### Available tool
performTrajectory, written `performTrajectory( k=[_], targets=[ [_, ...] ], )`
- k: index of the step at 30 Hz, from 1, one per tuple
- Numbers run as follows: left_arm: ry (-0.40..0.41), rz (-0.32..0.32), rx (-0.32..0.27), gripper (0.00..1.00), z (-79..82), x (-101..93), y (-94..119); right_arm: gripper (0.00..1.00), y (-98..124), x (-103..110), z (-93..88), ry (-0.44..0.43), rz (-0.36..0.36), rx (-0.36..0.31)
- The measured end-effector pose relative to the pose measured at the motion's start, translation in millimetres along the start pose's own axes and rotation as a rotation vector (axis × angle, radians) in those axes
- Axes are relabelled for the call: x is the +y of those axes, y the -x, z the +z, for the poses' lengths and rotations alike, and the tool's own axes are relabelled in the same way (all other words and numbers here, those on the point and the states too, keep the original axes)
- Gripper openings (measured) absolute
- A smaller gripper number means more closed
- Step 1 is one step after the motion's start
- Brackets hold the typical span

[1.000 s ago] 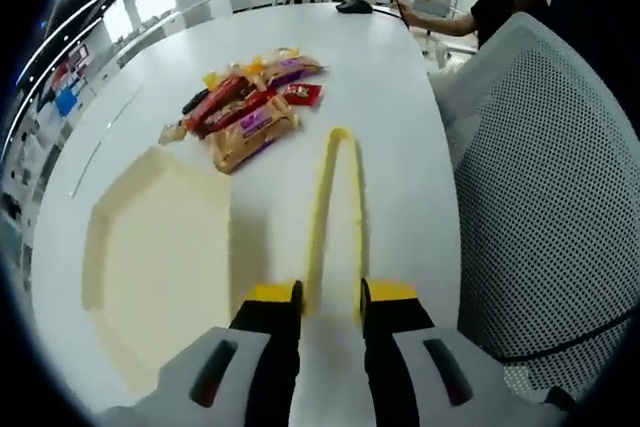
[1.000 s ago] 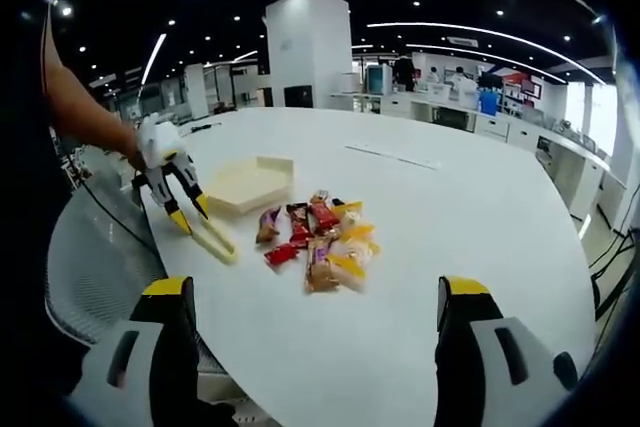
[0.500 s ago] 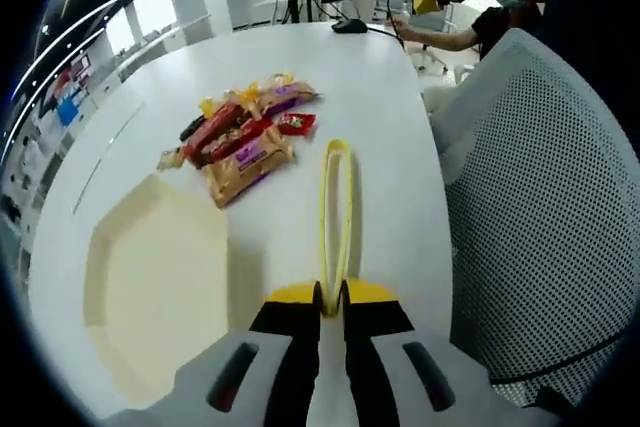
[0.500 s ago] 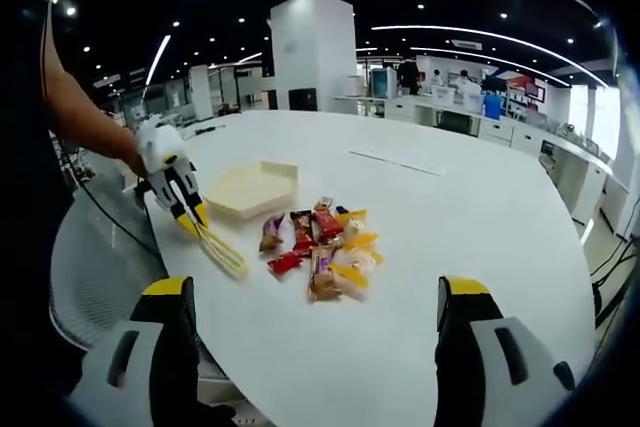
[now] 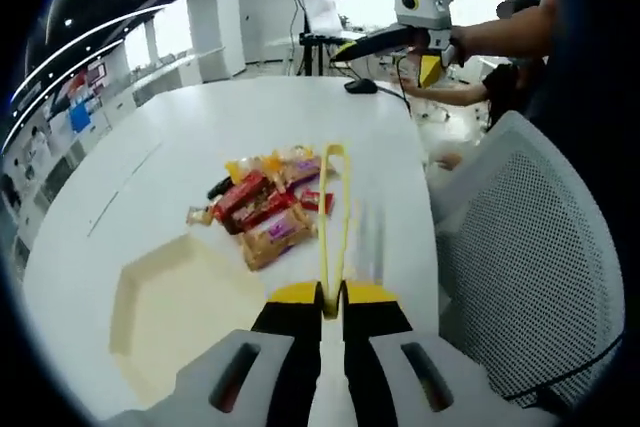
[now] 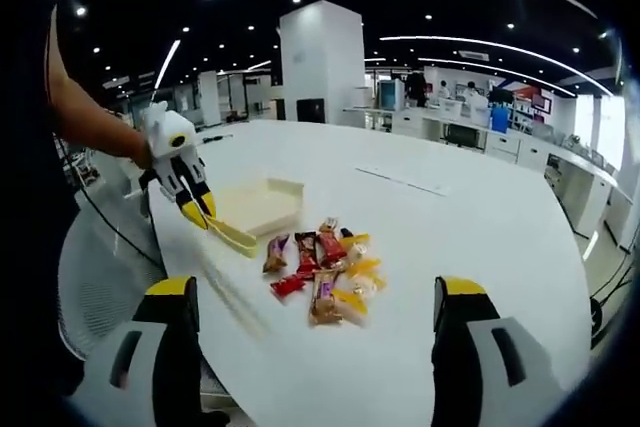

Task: Place the target food into the container with the food tongs after gripping and lifting it, then release it inside without dropping or visibly crushing the food.

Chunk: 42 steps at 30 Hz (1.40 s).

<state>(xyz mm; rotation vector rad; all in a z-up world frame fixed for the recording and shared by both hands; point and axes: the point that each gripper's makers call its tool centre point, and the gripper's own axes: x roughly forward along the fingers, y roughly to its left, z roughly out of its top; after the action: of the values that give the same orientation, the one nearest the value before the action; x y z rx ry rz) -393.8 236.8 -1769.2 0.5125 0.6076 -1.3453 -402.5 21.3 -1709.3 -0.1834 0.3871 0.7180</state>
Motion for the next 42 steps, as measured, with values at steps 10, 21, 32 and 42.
performTrajectory(
  k=[10, 21, 32, 42],
  targets=[
    [0.034, -0.031, -0.131, 0.02, 48.3, 13.2, 36, 0.88, -8, 10, 58.7, 0.030, 0.125, -0.087],
    [0.007, -0.101, -0.277, 0.02, 117.8, 2.4, 73, 0.73, -14, 43, 136.7, 0.032, 0.318, -0.222],
    [0.009, -0.167, -0.379, 0.02, 166.2, 0.0, 103, 0.52, -20, 81, 185.3, 0.059, 0.502, -0.278],
    [0.011, -0.219, -0.379, 0.02, 176.4, -12.0, 105, 0.35, -26, 100, 194.1, 0.043, 0.602, -0.283]
  ],
)
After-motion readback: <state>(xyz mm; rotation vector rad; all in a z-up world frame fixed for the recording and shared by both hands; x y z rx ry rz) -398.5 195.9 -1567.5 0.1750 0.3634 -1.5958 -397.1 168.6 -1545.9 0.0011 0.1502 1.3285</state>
